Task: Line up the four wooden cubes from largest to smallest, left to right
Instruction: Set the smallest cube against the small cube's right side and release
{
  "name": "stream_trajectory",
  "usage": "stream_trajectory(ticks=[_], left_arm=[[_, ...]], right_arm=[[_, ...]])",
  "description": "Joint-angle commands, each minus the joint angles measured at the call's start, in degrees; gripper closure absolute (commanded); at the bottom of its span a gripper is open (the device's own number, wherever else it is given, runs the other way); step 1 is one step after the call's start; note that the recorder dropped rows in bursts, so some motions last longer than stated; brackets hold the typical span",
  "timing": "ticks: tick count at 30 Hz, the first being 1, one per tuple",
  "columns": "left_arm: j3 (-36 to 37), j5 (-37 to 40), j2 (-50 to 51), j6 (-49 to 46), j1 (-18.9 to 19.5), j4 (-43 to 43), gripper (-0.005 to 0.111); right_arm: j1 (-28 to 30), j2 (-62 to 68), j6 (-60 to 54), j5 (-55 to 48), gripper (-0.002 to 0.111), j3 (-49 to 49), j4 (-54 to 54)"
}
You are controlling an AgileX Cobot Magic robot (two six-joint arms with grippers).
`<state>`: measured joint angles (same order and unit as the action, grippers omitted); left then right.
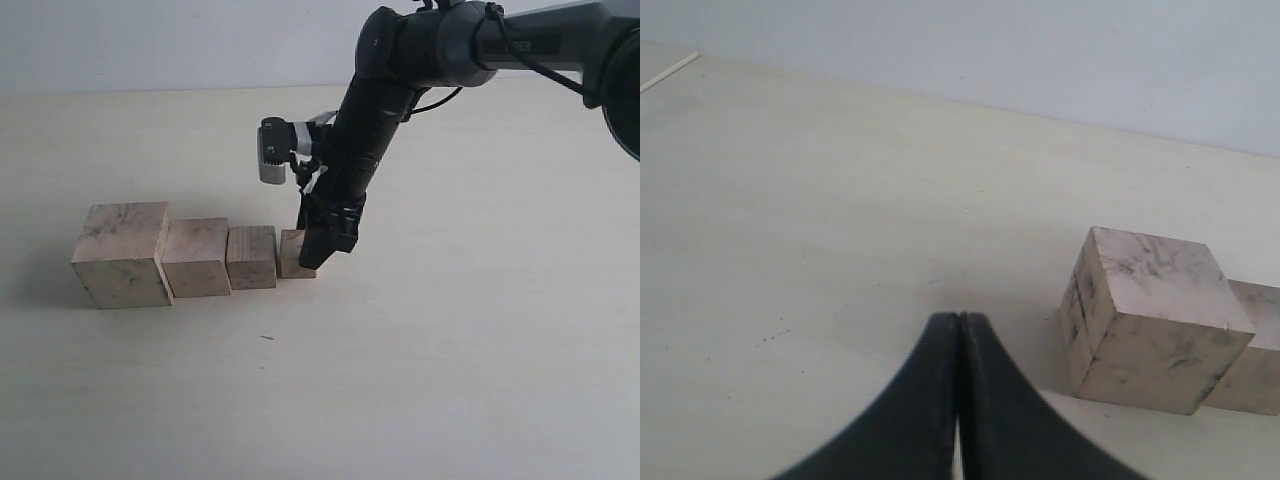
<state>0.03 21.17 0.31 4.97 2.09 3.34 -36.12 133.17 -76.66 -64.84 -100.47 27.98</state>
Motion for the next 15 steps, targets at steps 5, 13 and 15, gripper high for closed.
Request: stream_trajectory(ticks=[5, 13, 15], left_arm=[[0.0, -0.3, -0.3, -0.2, -0.4, 0.4, 0.107], [0.0, -0.3, -0.3, -0.2, -0.4, 0.4, 0.107], [0.0, -0.3, -0.3, -0.2, -0.4, 0.4, 0.107]], right_arm=[[0.1, -3.3, 1.9, 0.1, 0.055, 0.1, 0.4], [0.1, -5.8, 14.3, 0.3, 0.056, 0.1, -6.3], [0.1, -5.8, 19.3, 0.3, 0.059, 0.1, -9.8]])
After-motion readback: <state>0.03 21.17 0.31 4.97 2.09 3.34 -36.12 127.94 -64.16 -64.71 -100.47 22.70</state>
